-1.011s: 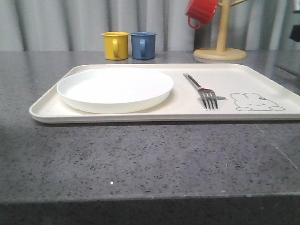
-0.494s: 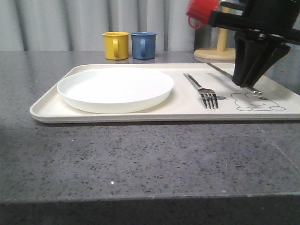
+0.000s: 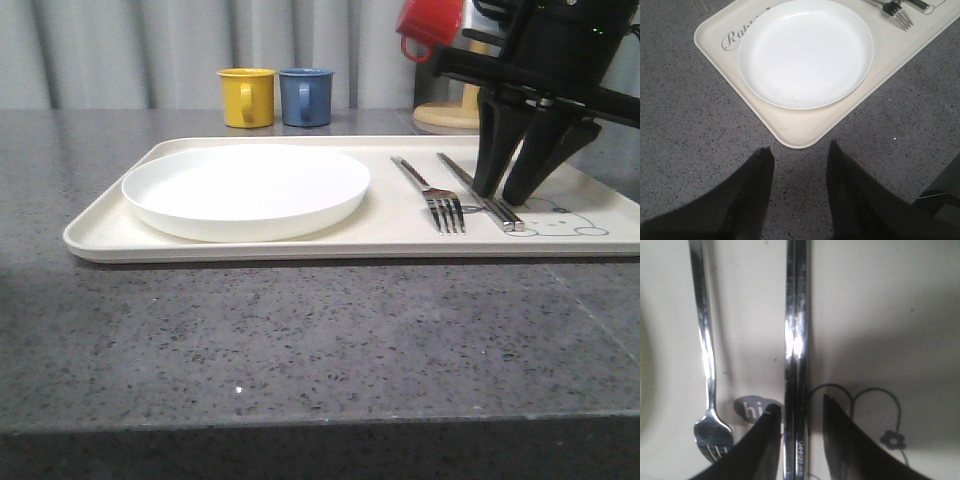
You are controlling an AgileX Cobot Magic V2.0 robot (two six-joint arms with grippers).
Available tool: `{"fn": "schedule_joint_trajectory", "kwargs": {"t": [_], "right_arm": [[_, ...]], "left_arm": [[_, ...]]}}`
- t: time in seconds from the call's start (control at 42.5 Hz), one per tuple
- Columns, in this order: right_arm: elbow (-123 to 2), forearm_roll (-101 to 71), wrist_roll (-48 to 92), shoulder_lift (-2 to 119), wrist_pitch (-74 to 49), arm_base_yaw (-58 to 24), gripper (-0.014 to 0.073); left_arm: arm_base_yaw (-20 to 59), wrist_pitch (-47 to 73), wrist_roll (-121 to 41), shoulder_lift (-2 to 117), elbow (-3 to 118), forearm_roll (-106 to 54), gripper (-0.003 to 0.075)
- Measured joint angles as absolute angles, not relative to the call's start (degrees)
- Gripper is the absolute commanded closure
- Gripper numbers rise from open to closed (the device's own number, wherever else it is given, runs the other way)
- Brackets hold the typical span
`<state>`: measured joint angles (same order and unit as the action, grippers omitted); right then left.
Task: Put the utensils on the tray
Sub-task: 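Release the chopsticks beside the fork and raise the right gripper, then grasp the steel spoon with the right gripper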
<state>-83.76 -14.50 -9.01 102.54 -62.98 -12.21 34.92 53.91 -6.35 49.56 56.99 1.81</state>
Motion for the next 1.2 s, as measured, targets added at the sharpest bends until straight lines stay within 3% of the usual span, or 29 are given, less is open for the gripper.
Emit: {"fn": "schedule_joint_trajectory", "kwargs": {"t": [0.306, 0.494, 0.87, 1.199], "right_arm": [[-84.38, -8.26, 1.20, 93.51, -64.62, -11.29, 0.0326], [-84.38, -1.42, 1.92, 88.27, -67.72, -4.55, 0.0326], [-84.38, 0.81, 3.58, 88.18, -65.64, 10.75, 0.0326], [-84.38, 1.44, 4.78, 94.66, -64.96, 12.80, 0.0326]], "left_arm": [[34.92, 53.91, -6.35, 49.56, 56.99, 1.81, 0.0462], [34.92, 53.91, -6.35, 49.56, 56.99, 1.81, 0.0462], [34.92, 53.91, -6.35, 49.56, 56.99, 1.81, 0.0462], [34.92, 53.91, -6.35, 49.56, 56.99, 1.81, 0.0462]]}}
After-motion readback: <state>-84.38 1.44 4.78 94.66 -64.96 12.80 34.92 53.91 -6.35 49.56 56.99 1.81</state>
